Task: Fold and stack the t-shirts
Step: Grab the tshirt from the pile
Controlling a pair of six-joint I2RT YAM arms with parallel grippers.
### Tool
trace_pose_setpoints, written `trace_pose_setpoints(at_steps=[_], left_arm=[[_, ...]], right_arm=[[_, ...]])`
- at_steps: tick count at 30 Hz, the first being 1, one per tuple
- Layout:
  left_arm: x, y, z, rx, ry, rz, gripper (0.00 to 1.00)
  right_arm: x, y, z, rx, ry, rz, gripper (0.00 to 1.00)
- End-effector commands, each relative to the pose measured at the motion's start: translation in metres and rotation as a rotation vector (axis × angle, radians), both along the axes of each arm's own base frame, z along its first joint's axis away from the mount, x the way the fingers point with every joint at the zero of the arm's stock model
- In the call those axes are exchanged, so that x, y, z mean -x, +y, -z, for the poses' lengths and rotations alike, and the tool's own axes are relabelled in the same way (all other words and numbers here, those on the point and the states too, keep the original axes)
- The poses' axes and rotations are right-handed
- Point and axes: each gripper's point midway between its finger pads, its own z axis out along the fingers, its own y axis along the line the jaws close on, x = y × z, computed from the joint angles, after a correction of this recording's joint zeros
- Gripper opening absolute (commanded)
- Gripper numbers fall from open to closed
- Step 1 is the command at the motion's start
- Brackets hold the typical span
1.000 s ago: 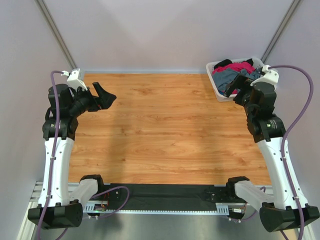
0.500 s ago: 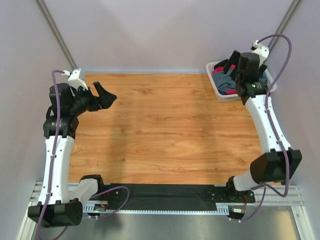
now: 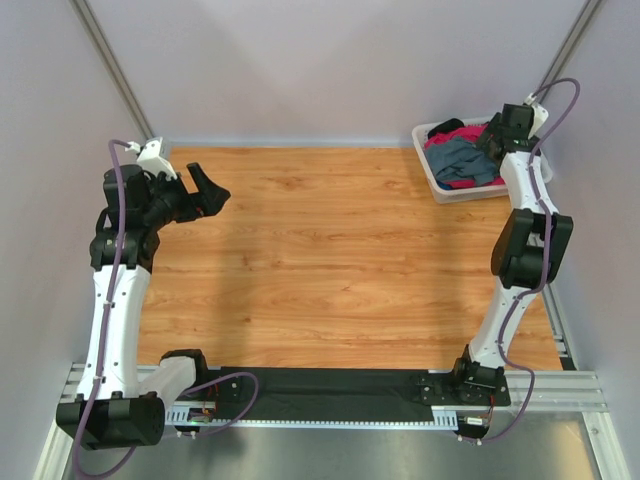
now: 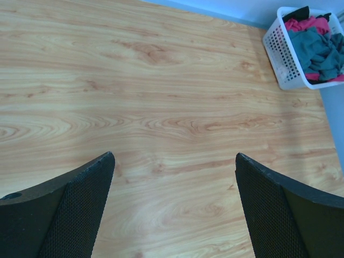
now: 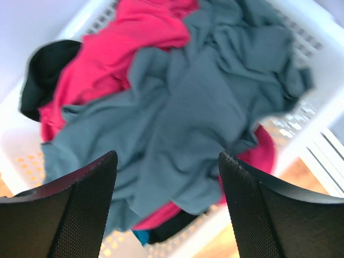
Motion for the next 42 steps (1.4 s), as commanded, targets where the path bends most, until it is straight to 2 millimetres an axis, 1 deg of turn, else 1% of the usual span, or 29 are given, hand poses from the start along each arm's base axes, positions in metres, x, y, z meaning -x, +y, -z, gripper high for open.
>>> trace_pose_setpoints(at_steps=[1,2,4,5,8,14,17,19,20,21,22,25,26,27,28,29,30,31,32,33,34,35,36,37,38,39,41,42], left_arm=[[-0.003,0.006,-0.003,-0.034,-0.022,-0.012,1.00],[-0.003,0.007,-0.003,-0.036,-0.021,-0.021,1.00],[-0.004,0.009,-0.003,-0.041,-0.025,-0.026,1.00],[-0.004,0.009,-0.003,-0.041,-0.024,-0.028,1.00],[-0.005,0.008,0.000,-0.039,-0.013,-0.025,1.00],[-0.007,0.008,0.003,-0.033,0.003,-0.022,1.00],[-0.007,0.010,0.004,-0.039,0.004,-0.029,1.00],[-0.007,0.010,0.004,-0.043,0.006,-0.029,1.00],[-0.007,0.010,0.003,-0.041,0.003,-0.030,1.00],[-0.008,0.009,0.003,-0.041,0.005,-0.028,1.00],[-0.007,0.009,0.004,-0.042,0.007,-0.028,1.00],[-0.007,0.009,0.003,-0.041,0.006,-0.026,1.00],[-0.006,0.008,0.002,-0.037,0.001,-0.020,1.00],[-0.006,0.007,0.001,-0.036,-0.001,-0.019,1.00],[-0.006,0.007,0.000,-0.034,-0.004,-0.017,1.00],[-0.004,0.007,-0.002,-0.032,-0.011,-0.019,1.00],[-0.004,0.007,-0.003,-0.034,-0.015,-0.017,1.00],[-0.003,0.007,-0.004,-0.031,-0.019,-0.020,1.00],[-0.002,0.007,-0.006,-0.030,-0.023,-0.021,1.00],[0.000,0.006,-0.008,-0.030,-0.034,-0.020,1.00],[0.001,0.005,-0.010,-0.028,-0.038,-0.016,1.00],[0.003,0.005,-0.012,-0.028,-0.048,-0.014,1.00],[0.003,0.006,-0.012,-0.027,-0.049,-0.018,1.00],[0.004,0.004,-0.013,-0.026,-0.050,-0.014,1.00],[0.004,0.004,-0.014,-0.025,-0.053,-0.012,1.00],[0.005,0.003,-0.016,-0.021,-0.059,-0.006,1.00],[0.007,-0.001,-0.018,-0.011,-0.063,0.013,1.00],[0.008,-0.002,-0.020,-0.001,-0.067,0.019,1.00]], right_arm=[[-0.031,0.016,-0.035,0.013,-0.105,-0.085,0.77],[-0.034,0.015,-0.022,0.010,-0.083,-0.085,0.77],[-0.037,0.015,-0.018,0.008,-0.077,-0.086,0.76],[-0.038,0.015,-0.010,0.005,-0.064,-0.086,0.76],[-0.038,0.016,0.002,-0.002,-0.040,-0.090,0.75],[-0.039,0.013,0.021,-0.001,-0.002,-0.081,0.66],[-0.041,0.013,0.026,-0.002,0.011,-0.084,0.56],[-0.042,0.014,0.028,-0.004,0.017,-0.091,0.41],[-0.043,0.014,0.023,-0.003,0.010,-0.091,0.30],[-0.041,0.013,0.022,-0.001,0.019,-0.088,0.10],[-0.041,0.012,0.016,0.007,0.015,-0.083,0.00],[-0.038,0.012,-0.018,0.028,-0.034,-0.086,0.00],[-0.034,0.013,-0.043,0.040,-0.075,-0.089,0.00],[-0.034,0.016,-0.059,0.053,-0.109,-0.100,0.00],[-0.029,0.020,-0.087,0.063,-0.159,-0.107,0.00],[-0.026,0.024,-0.103,0.070,-0.188,-0.121,0.00],[-0.026,0.034,-0.121,0.073,-0.229,-0.153,0.00],[-0.017,0.040,-0.152,0.088,-0.287,-0.166,0.00],[-0.014,0.046,-0.169,0.096,-0.320,-0.182,0.00],[-0.011,0.059,-0.188,0.106,-0.363,-0.211,0.00],[0.000,0.067,-0.219,0.130,-0.419,-0.227,0.00],[0.006,0.073,-0.235,0.138,-0.451,-0.239,0.00],[0.010,0.088,-0.254,0.144,-0.498,-0.270,0.00],[0.023,0.095,-0.281,0.153,-0.557,-0.286,0.00],[0.029,0.103,-0.296,0.154,-0.594,-0.307,0.00],[0.035,0.118,-0.312,0.148,-0.639,-0.352,0.00],[0.056,0.131,-0.352,0.147,-0.734,-0.385,0.00],[0.064,0.152,-0.367,0.138,-0.773,-0.441,0.00]])
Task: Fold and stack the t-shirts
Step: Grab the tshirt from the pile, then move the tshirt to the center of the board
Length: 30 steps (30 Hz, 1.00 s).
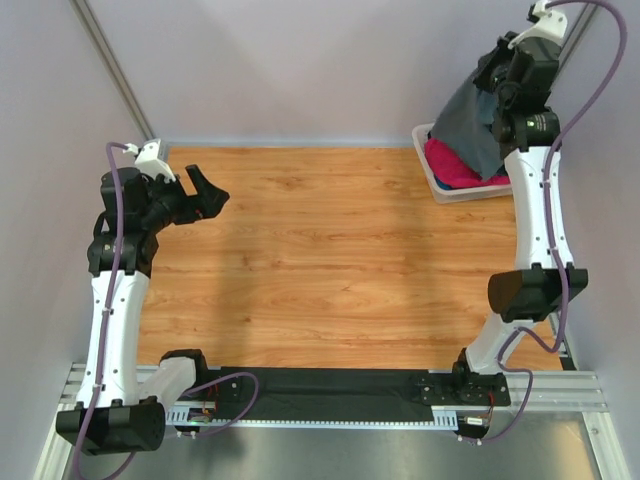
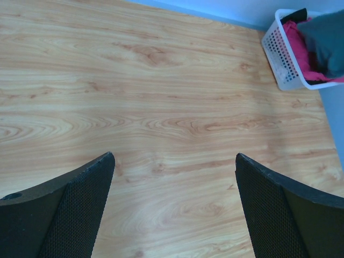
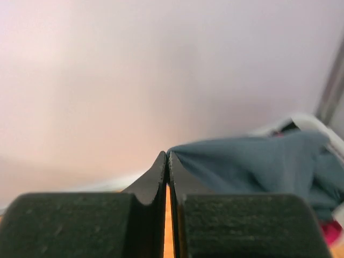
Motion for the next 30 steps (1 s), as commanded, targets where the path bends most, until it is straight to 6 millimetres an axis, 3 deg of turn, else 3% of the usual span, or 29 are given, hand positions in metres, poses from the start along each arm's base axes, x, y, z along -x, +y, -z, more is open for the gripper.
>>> trace_pose_setpoints(at_steps=[1,2,5,6,8,9,12,15,19,22,23,26,27,29,30], left_arm=[[0.004,-0.009,-0.019,0.019,-0.062,0.054,1.00],[0.004,-0.010,-0.021,0.024,-0.070,0.062,1.00],[0.009,-0.013,-0.026,0.028,-0.087,0.078,0.99],[0.010,-0.014,-0.027,0.027,-0.093,0.084,1.00],[0.013,-0.016,-0.031,0.031,-0.107,0.099,1.00],[0.014,-0.018,-0.033,0.033,-0.115,0.111,1.00],[0.019,-0.024,-0.038,0.042,-0.137,0.146,1.00],[0.023,-0.029,-0.043,0.051,-0.154,0.177,1.00],[0.025,-0.031,-0.045,0.053,-0.162,0.189,1.00],[0.027,-0.030,-0.046,0.051,-0.168,0.182,1.00],[0.027,-0.029,-0.045,0.049,-0.167,0.174,1.00],[0.025,-0.021,-0.040,0.035,-0.148,0.124,1.00],[0.025,-0.019,-0.040,0.032,-0.144,0.111,1.00],[0.024,-0.015,-0.030,0.035,-0.109,0.081,1.00],[0.024,-0.015,-0.025,0.044,-0.092,0.070,1.00]], right_arm=[[0.053,0.044,-0.129,0.025,-0.329,-0.147,0.00],[0.064,0.062,-0.148,0.035,-0.383,-0.192,0.00],[0.095,0.092,-0.185,0.091,-0.484,-0.247,0.00],[0.113,0.113,-0.204,0.097,-0.533,-0.273,0.00],[0.130,0.133,-0.220,0.127,-0.576,-0.286,0.01],[0.145,0.155,-0.230,0.144,-0.608,-0.327,0.01],[0.162,0.193,-0.231,0.120,-0.612,-0.396,0.00],[0.168,0.229,-0.214,0.104,-0.567,-0.468,0.00],[0.160,0.277,-0.169,0.098,-0.464,-0.556,0.00],[0.147,0.307,-0.117,0.103,-0.337,-0.592,0.00],[0.138,0.315,-0.086,0.090,-0.263,-0.596,0.01],[0.126,0.319,-0.027,0.053,-0.133,-0.561,0.01],[0.119,0.323,0.030,0.078,-0.031,-0.552,0.01],[0.118,0.315,0.081,0.086,0.057,-0.503,0.01],[0.117,0.306,0.134,0.110,0.147,-0.455,0.00]])
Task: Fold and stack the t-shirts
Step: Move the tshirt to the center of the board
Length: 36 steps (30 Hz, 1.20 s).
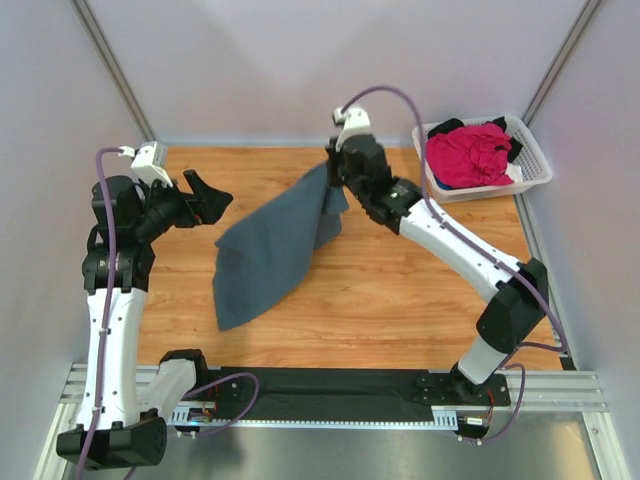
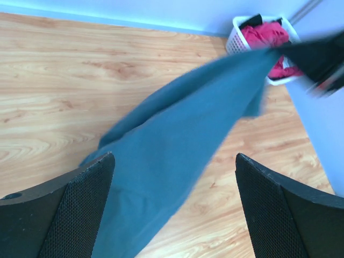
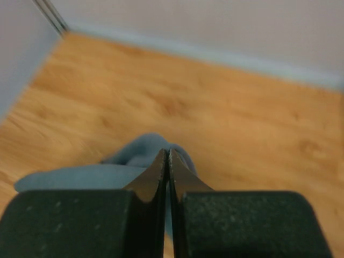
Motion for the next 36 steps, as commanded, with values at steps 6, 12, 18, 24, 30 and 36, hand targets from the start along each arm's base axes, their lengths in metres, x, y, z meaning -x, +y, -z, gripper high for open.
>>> trace_pose_setpoints(at_steps=[6,12,18,24,30,36], left_arm=[[0.000,0.010,0.079,0.195,0.235,-0.194,1.00],[0.007,0.034,0.167,0.248,0.472,-0.455,0.99],[0.029,0.049,0.230,0.255,0.603,-0.636,0.97],[0.048,0.022,0.264,0.246,0.696,-0.594,0.89],[0.085,0.026,0.305,0.170,0.850,-0.669,0.88],[0.107,0.022,0.312,0.183,0.877,-0.672,0.81]], right_arm=[[0.004,-0.096,0.207,0.061,0.435,0.315,0.00],[0.010,-0.153,0.254,-0.016,0.545,0.393,0.00],[0.010,-0.163,0.270,0.020,0.594,0.383,0.00],[0.010,-0.158,0.267,0.019,0.592,0.352,0.00],[0.013,-0.157,0.265,0.029,0.604,0.339,0.00],[0.013,-0.155,0.265,0.023,0.611,0.333,0.00]])
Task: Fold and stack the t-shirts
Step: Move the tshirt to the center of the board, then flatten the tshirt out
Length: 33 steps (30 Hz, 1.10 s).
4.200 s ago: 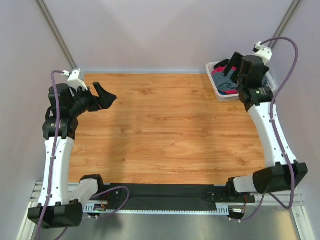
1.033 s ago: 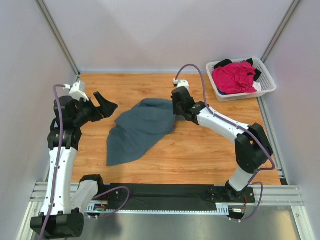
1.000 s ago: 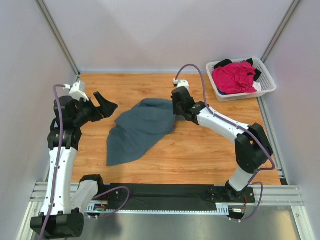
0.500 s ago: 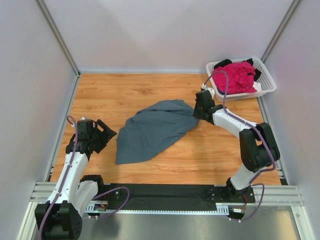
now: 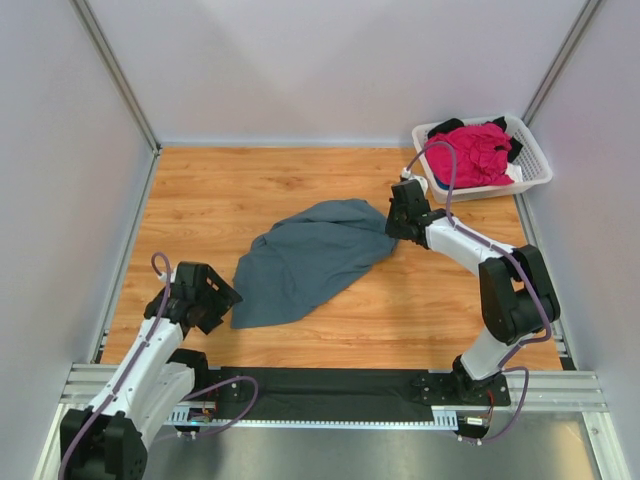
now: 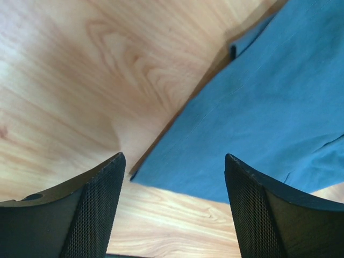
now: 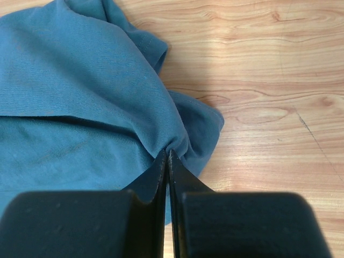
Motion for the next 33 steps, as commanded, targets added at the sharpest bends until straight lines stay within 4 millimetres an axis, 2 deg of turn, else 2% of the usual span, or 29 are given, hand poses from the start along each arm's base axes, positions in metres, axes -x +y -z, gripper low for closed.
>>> trace_pose_setpoints(at_steps=[1,11,15,27,30,33], left_arm=[[0.013,0.003,-0.002,-0.007,0.016,-0.043,0.80],[0.030,0.002,0.004,-0.008,0.047,-0.033,0.73],[0.028,-0.005,0.006,0.017,0.041,-0.001,0.68],[0.025,-0.012,0.019,-0.015,0.091,0.011,0.65],[0.028,-0.009,0.022,-0.029,0.110,-0.002,0.60],[0.029,-0.006,0.023,-0.045,0.107,-0.011,0.46]], right_arm=[[-0.012,0.008,-0.029,-0.038,-0.072,-0.014,0.01],[-0.008,0.010,-0.025,-0.047,-0.041,-0.016,0.00],[-0.007,0.009,-0.024,-0.043,-0.038,-0.011,0.00],[-0.007,0.011,-0.021,-0.044,-0.021,-0.017,0.00],[-0.007,0.012,-0.021,-0.048,-0.021,-0.019,0.00],[-0.007,0.009,-0.020,-0.042,-0.018,-0.015,0.00]])
